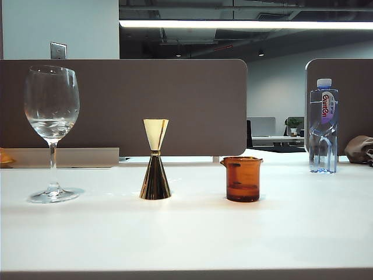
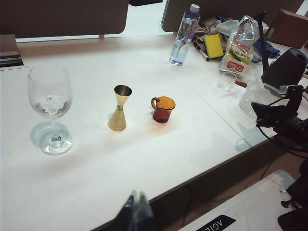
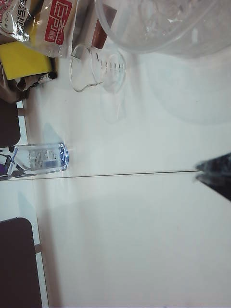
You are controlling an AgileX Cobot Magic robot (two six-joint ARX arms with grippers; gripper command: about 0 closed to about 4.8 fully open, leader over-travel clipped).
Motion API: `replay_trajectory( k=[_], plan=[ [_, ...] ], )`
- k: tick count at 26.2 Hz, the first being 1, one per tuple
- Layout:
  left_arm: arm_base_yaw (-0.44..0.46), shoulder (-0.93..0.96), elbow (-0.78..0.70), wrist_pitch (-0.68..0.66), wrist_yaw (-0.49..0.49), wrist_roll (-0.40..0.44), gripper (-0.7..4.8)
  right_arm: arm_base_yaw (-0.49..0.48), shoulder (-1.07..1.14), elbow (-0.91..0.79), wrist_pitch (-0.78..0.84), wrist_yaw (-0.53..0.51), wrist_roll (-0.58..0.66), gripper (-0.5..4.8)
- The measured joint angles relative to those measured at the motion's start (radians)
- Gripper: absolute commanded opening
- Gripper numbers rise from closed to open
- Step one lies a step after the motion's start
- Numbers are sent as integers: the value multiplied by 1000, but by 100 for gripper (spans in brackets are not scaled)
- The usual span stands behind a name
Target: Pick up the small amber measuring cup and pour the water in it into the jigger, then pick up the jigger and pour the water in it into the wine glass.
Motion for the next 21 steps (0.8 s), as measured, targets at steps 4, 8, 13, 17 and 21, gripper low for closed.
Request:
replay_trajectory(
  k=[4,8,13,17,21],
  plan=[
    [0,0,0,0,0,0,-2,0,0,0,0,0,0,-4],
    [0,0,0,0,0,0,-2,0,0,1,0,0,3,-4],
    [0,0,0,0,0,0,-2,2,-1,204,-57,-4,4,-4],
    [0,0,0,0,0,0,-2,2,1,342,-116,-4,53,-4],
    [0,0,0,0,0,0,-2,2,3,526,-247,-51,76,-4]
  ],
)
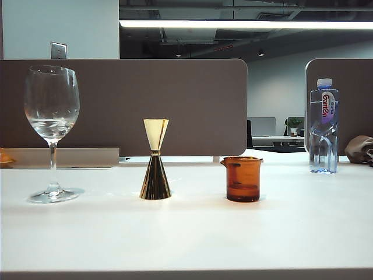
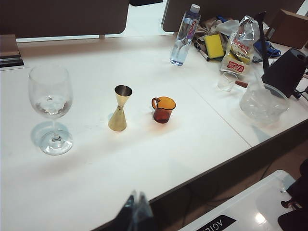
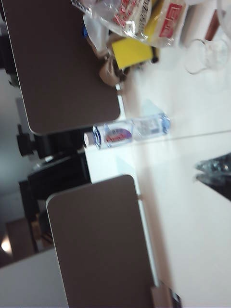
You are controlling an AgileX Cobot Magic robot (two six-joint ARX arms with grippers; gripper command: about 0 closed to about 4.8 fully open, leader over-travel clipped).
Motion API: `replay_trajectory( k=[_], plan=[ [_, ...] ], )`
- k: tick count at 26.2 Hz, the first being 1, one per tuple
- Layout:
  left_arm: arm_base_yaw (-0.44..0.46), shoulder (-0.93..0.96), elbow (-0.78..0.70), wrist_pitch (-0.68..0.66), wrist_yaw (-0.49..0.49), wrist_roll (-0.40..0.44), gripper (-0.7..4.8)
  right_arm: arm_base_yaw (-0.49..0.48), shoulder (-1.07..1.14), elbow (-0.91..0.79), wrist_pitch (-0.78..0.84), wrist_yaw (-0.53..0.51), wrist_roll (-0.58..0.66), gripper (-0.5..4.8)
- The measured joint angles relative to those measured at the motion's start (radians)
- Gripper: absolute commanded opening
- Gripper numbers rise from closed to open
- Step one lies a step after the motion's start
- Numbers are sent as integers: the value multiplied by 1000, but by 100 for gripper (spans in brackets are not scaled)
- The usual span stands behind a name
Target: Pick up the small amber measuring cup and pour the water in it into the jigger, then pick up the jigger and pour the water in it into the wine glass.
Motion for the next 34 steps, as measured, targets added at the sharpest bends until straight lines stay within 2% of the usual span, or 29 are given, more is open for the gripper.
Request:
replay_trajectory(
  k=[3,6,9,10,16,19,27,30,34],
  plan=[
    [0,0,0,0,0,0,-2,0,61,106,-154,-66,-14,-4],
    [0,0,0,0,0,0,-2,0,171,211,-348,-166,-98,-4],
    [0,0,0,0,0,0,-2,5,276,296,-462,-225,-178,-4],
    [0,0,0,0,0,0,-2,42,322,323,-478,-232,-196,-2],
    [0,0,0,0,0,0,-2,85,436,332,-446,-240,-202,0],
    [0,0,-1,0,0,0,-2,85,457,330,-323,-243,-201,0],
    [0,0,0,0,0,0,-2,89,589,322,-176,-410,-169,2],
    [0,0,0,0,0,0,-2,88,661,322,-175,-419,-130,57],
    [0,0,0,0,0,0,-2,89,802,322,-171,-430,-51,64]
  ],
)
